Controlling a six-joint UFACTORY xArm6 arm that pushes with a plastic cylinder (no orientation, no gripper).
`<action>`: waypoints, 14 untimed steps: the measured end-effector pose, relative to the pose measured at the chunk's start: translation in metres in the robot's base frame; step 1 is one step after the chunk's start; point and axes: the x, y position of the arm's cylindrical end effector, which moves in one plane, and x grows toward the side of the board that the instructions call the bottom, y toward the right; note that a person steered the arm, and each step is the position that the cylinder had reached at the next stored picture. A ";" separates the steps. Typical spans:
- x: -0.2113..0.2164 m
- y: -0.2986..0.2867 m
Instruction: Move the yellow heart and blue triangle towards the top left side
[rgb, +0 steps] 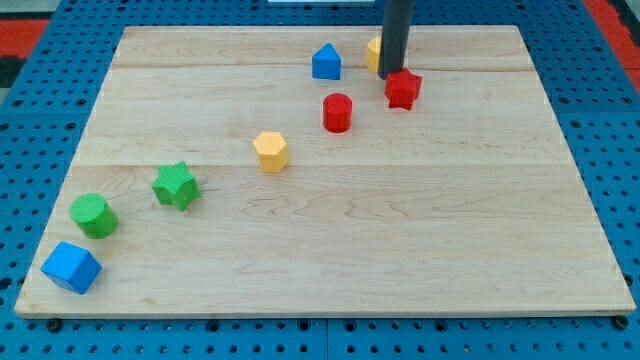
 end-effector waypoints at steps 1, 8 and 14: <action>-0.032 0.019; 0.004 -0.107; 0.008 -0.208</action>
